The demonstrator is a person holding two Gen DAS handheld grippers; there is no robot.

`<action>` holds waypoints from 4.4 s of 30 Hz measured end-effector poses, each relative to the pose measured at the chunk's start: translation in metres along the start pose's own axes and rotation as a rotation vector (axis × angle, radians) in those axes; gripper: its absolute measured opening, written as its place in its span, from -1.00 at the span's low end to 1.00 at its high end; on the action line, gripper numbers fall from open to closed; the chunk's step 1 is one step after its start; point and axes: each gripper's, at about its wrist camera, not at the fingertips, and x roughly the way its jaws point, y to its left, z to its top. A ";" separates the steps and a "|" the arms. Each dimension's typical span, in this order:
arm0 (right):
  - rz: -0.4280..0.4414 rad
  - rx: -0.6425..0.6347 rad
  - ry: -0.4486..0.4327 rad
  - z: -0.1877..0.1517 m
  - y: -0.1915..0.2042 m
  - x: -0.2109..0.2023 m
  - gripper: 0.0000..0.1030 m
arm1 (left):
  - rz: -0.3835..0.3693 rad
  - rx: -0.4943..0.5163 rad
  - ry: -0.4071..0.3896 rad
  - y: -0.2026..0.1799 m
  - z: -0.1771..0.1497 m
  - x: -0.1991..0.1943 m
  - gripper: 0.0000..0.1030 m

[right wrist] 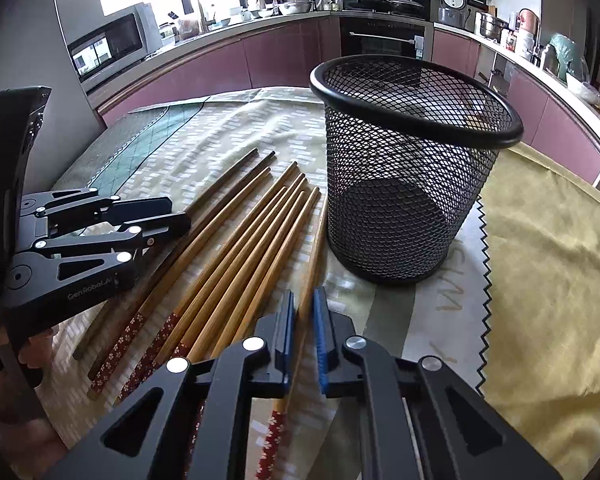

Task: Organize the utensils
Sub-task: 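Close the left tool on one wooden chopstick while the right tool grasps another, then lift the left tool's chopstick upright over the mesh holder while the right tool does likewise, then lower the left tool's chopstick into the holder and open while the right tool releases its own, then move both open tools back down to the loose chopsticks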

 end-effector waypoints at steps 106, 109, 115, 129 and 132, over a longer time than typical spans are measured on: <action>0.183 -0.019 -0.097 -0.006 -0.004 -0.044 -0.21 | -0.070 -0.057 -0.090 0.001 -0.021 -0.057 -0.15; 0.160 -0.011 -0.080 -0.010 -0.001 -0.037 -0.21 | -0.063 -0.057 -0.072 -0.001 -0.027 -0.051 -0.16; 0.150 0.004 -0.063 -0.013 0.000 -0.030 -0.22 | -0.064 -0.059 -0.051 -0.004 -0.031 -0.042 -0.18; 0.097 -0.015 -0.044 -0.016 0.007 -0.023 -0.26 | -0.061 -0.043 -0.022 -0.007 -0.030 -0.030 -0.19; 0.087 -0.020 -0.036 -0.017 0.007 -0.021 -0.26 | -0.062 -0.038 -0.021 -0.008 -0.031 -0.031 -0.19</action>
